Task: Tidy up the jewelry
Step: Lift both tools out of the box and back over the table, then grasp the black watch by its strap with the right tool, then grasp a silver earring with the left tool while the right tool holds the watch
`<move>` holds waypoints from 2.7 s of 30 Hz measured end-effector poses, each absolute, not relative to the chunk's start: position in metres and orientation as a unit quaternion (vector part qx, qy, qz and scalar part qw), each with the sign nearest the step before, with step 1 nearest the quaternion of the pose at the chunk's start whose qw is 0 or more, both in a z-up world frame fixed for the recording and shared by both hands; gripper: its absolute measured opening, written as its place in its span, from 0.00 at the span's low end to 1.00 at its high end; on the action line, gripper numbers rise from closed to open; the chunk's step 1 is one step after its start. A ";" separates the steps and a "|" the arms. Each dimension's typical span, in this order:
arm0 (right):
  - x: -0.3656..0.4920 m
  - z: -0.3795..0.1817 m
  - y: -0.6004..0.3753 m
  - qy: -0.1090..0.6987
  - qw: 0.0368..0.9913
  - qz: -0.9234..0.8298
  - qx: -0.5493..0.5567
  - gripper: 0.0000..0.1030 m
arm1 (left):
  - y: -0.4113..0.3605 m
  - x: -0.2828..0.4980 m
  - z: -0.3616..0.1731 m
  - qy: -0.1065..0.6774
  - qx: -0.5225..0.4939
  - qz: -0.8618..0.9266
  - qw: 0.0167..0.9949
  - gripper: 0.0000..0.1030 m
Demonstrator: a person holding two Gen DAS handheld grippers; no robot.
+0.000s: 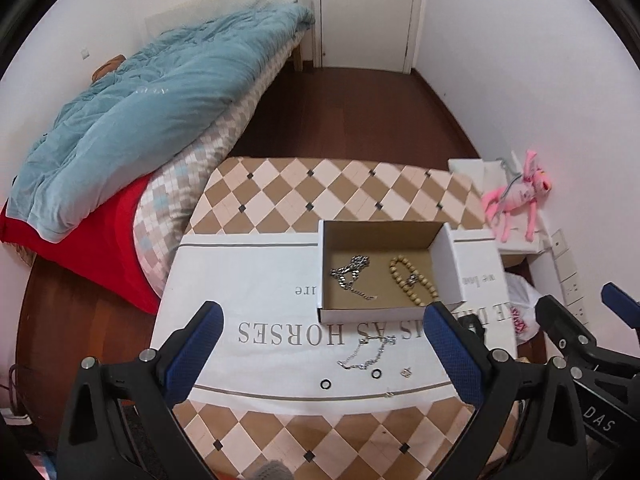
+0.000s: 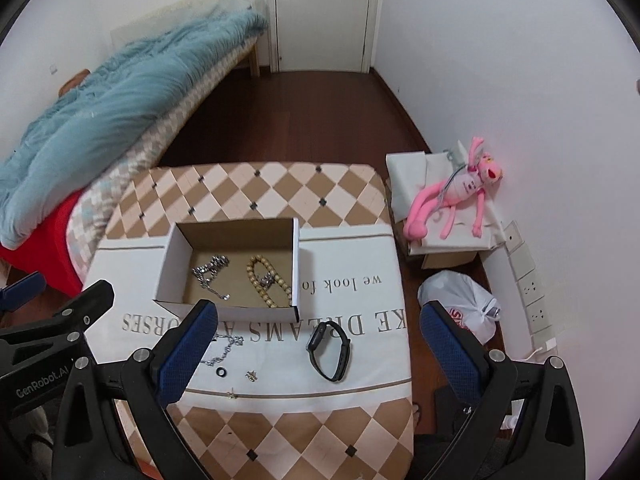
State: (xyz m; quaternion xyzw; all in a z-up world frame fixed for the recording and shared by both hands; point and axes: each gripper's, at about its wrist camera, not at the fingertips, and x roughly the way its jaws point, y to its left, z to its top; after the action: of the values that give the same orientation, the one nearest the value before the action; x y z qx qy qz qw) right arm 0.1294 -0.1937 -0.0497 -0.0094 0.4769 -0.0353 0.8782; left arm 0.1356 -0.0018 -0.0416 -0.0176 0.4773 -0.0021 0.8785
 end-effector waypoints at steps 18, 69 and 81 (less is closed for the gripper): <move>0.110 -0.107 -0.228 0.521 0.851 -0.031 0.062 1.00 | 0.013 0.118 -0.091 0.487 0.005 0.067 0.871 0.99; 0.083 -0.243 -0.243 0.562 0.823 -0.062 0.059 0.44 | -0.076 0.094 -0.232 0.585 -0.005 -0.081 0.807 0.35; 0.085 -0.237 -0.255 0.556 0.825 -0.070 0.075 0.43 | -0.085 0.099 -0.234 0.579 -0.001 -0.092 0.810 0.06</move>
State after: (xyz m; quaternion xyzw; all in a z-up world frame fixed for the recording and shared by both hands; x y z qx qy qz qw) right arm 0.0849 -0.2553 -0.2368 0.0750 0.5562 -0.0699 0.8247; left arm 0.0995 -0.0846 -0.2337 -0.0006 0.5792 -0.0917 0.8100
